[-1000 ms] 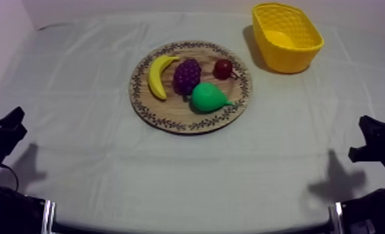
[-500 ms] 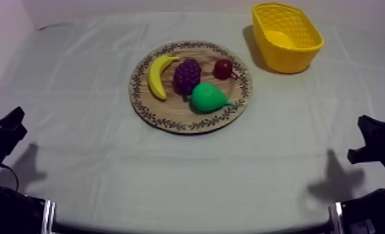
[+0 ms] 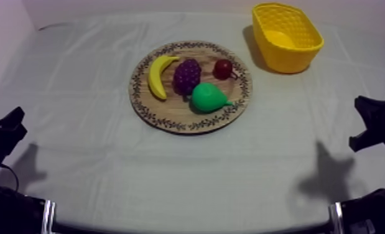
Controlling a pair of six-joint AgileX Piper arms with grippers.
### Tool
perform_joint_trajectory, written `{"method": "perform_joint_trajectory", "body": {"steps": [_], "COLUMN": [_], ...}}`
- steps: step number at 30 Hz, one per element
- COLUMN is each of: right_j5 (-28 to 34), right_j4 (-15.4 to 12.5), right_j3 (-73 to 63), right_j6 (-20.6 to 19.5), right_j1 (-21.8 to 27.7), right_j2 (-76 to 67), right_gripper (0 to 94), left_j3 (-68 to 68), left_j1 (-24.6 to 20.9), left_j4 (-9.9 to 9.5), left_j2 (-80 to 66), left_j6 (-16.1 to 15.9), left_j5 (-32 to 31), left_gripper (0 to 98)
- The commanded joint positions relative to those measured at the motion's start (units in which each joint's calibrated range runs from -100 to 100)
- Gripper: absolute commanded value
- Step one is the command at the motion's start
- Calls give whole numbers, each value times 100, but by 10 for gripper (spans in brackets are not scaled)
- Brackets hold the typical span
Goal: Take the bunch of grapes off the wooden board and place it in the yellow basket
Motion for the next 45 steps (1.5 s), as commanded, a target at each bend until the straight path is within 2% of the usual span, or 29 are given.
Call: {"method": "perform_joint_trajectory", "body": {"steps": [1, 7, 15, 25, 30, 38, 45], "right_j5": [90, 397, 417, 677, 664, 618, 592], "right_j4": [52, 9, -144, -833, -996, -950, -685], "right_j3": [-251, -832, -1734, -3275, -3773, -4483, -5137], "right_j6": [-59, -5, 70, 630, 808, 776, 445], "right_j1": [-77, -288, -647, -848, -912, -1100, -1435], "right_j2": [247, 595, 1569, 2859, 3374, 4025, 4525], "right_gripper": [6, 6, 6, 6, 6, 6, 6], "left_j3": [-4, -4, -4, -4, -4, -4, -4], "left_j1": [1, 1, 1, 1, 1, 1, 1], "left_j4": [1, 1, 1, 1, 1, 1, 1], "left_j2": [0, 0, 0, 0, 0, 0, 0], "left_j6": [-1, -1, -1, -1, -1, -1, -1], "left_j5": [1, 1, 1, 1, 1, 1, 1], "left_gripper": [1, 1, 1, 1, 1, 1, 1]}}
